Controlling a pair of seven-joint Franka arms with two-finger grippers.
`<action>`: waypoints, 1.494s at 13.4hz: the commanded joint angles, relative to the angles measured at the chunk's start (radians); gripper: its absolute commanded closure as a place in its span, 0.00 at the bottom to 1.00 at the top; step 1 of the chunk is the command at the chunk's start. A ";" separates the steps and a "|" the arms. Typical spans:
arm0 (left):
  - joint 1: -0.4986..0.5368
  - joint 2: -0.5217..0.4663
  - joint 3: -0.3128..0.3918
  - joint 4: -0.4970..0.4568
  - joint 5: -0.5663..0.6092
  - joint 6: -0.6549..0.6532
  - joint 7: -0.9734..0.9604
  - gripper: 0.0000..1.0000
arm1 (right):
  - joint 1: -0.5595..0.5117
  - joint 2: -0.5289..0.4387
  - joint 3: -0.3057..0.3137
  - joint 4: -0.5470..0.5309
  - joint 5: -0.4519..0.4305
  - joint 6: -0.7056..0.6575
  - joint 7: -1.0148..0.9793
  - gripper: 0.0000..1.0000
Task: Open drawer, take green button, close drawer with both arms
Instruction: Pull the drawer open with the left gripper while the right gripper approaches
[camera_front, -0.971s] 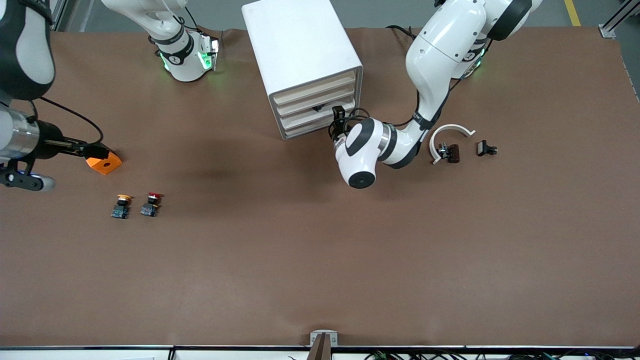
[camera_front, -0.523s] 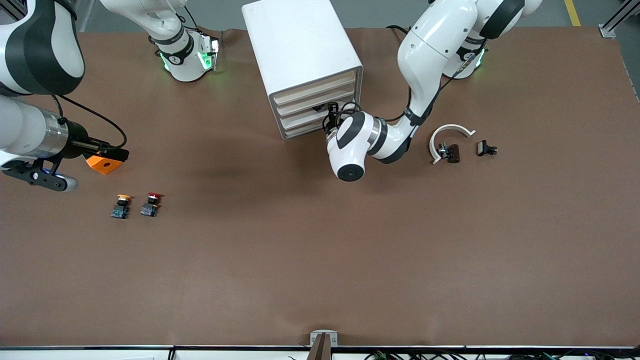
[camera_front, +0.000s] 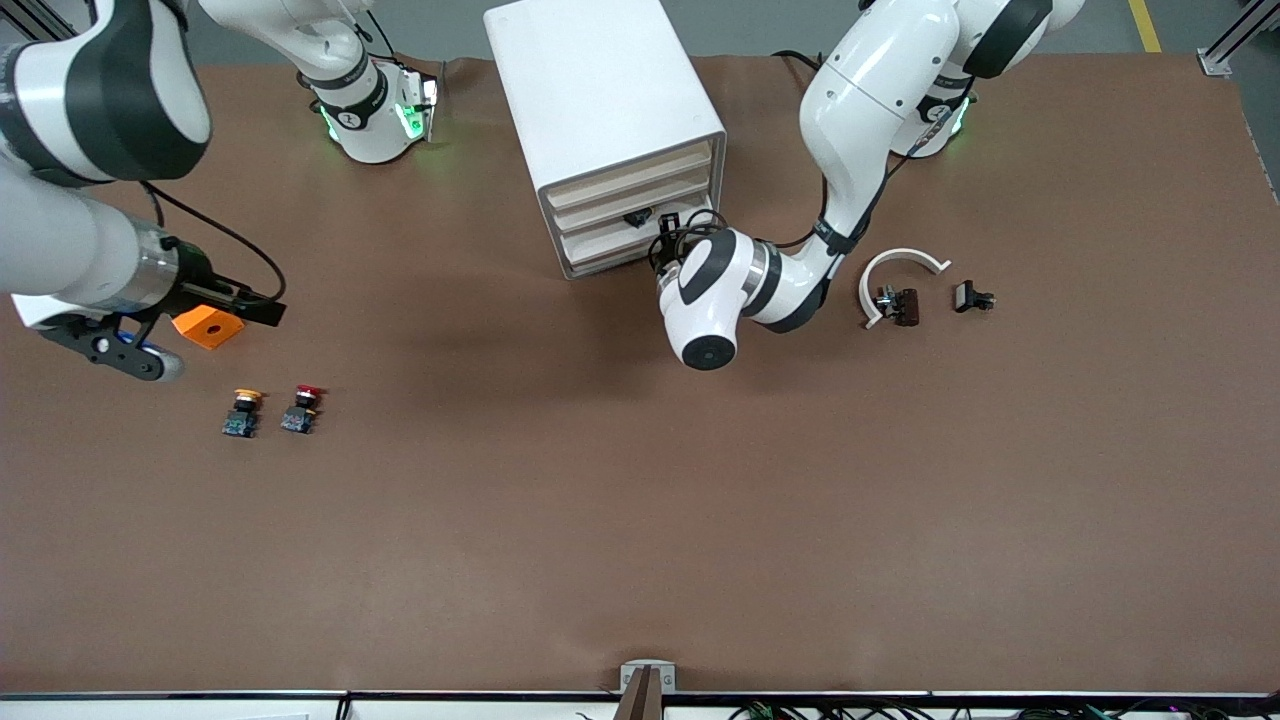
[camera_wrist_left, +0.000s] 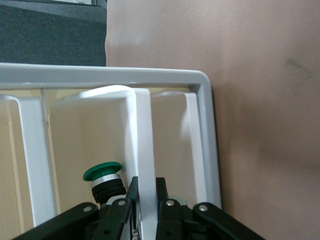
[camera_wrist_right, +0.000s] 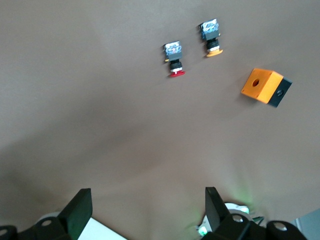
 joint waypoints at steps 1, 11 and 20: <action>-0.002 0.006 0.051 0.069 -0.002 0.016 0.000 1.00 | 0.063 -0.003 -0.005 0.000 0.020 0.025 0.111 0.00; 0.019 -0.004 0.177 0.156 -0.003 0.054 0.044 0.00 | 0.414 0.099 -0.005 0.001 0.094 0.284 0.636 0.00; 0.189 -0.090 0.278 0.328 0.000 0.043 0.088 0.00 | 0.711 0.275 -0.008 0.004 0.074 0.522 1.006 0.00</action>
